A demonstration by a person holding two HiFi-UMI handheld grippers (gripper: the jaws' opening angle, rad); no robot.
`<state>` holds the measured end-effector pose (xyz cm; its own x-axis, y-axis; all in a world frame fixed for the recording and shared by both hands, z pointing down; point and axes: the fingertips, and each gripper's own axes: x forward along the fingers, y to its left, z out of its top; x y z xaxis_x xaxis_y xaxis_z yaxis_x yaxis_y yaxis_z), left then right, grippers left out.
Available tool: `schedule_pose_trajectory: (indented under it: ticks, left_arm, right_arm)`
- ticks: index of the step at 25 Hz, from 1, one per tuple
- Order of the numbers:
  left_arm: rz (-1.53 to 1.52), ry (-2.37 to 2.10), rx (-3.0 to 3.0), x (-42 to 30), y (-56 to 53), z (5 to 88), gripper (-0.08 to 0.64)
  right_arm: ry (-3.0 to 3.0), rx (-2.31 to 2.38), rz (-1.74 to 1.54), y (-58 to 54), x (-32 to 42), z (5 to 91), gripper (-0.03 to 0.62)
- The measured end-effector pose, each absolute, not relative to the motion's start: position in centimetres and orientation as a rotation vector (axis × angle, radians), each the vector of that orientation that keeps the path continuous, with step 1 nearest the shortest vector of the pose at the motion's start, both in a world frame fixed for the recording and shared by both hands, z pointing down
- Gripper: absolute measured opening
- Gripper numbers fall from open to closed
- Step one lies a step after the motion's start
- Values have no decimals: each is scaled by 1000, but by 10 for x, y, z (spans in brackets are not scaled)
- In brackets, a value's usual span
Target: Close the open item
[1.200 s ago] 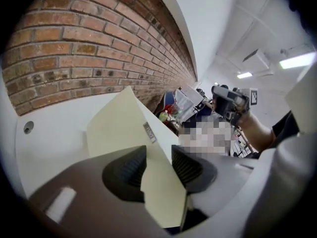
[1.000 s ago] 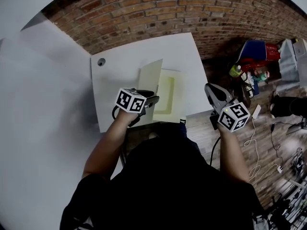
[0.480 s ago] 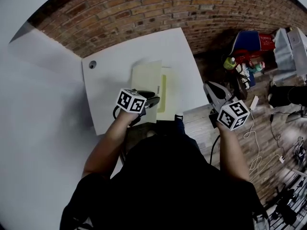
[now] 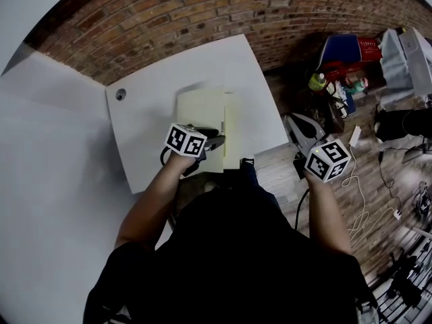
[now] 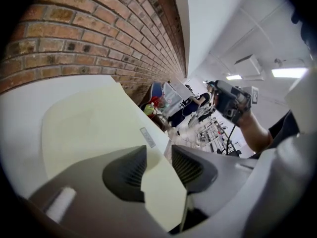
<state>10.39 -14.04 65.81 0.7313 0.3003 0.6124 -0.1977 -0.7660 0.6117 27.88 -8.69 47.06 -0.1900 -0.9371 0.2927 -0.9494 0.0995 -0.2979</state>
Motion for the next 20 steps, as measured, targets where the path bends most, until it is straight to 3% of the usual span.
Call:
schedule_pose_trajectory:
  ticks: [20]
  left_arm:
    - [1058,134,2137,141,-127,725,126]
  right_arm:
    - [-2266,1995,740,-92,309,487,3]
